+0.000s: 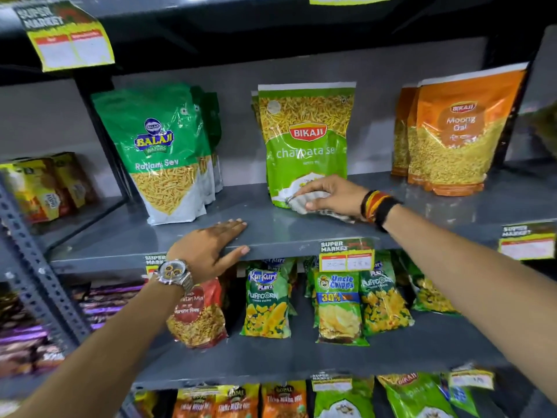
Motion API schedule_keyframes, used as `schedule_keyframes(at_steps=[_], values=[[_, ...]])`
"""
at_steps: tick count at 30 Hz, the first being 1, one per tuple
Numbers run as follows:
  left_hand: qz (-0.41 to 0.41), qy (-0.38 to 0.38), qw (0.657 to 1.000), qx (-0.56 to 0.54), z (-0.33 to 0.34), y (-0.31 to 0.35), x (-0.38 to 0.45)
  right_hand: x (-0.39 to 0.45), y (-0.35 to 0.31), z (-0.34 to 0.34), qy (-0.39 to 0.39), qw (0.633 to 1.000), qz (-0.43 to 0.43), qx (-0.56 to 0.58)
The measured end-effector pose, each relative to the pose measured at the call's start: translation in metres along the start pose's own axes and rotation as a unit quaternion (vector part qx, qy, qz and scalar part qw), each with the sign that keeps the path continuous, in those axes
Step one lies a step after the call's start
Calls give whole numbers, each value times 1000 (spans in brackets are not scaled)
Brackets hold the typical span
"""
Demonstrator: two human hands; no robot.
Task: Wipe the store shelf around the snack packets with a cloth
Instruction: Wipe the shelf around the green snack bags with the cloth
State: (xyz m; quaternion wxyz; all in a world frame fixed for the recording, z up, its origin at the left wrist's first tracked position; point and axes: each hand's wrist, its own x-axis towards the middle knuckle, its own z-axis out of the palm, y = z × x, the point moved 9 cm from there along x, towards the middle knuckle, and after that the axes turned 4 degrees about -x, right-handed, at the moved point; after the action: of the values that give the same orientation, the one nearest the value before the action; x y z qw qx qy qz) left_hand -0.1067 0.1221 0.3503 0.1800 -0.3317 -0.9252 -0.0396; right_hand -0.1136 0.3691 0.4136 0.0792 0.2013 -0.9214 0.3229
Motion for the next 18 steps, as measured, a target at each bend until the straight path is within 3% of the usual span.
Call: schedule_keyframes(at_steps=[3,8,12,13,18], values=[[5,2,1000,1,-1,3,-2,-11,-1,26,3,999,0,-32],[9,8,1000,-6,-2,1,-5,-48,-36,32,-123,992,-1,33],[16,8,1000,-11,0,-2,-2,-35,-4,-7,46,997,65,-22],[19,8,1000,-11,0,-1,-2,-37,-1,-2,54,995,78,-40],[28,15,999,-8,-2,2,-4,-57,-41,26,-65,996,58,-35]])
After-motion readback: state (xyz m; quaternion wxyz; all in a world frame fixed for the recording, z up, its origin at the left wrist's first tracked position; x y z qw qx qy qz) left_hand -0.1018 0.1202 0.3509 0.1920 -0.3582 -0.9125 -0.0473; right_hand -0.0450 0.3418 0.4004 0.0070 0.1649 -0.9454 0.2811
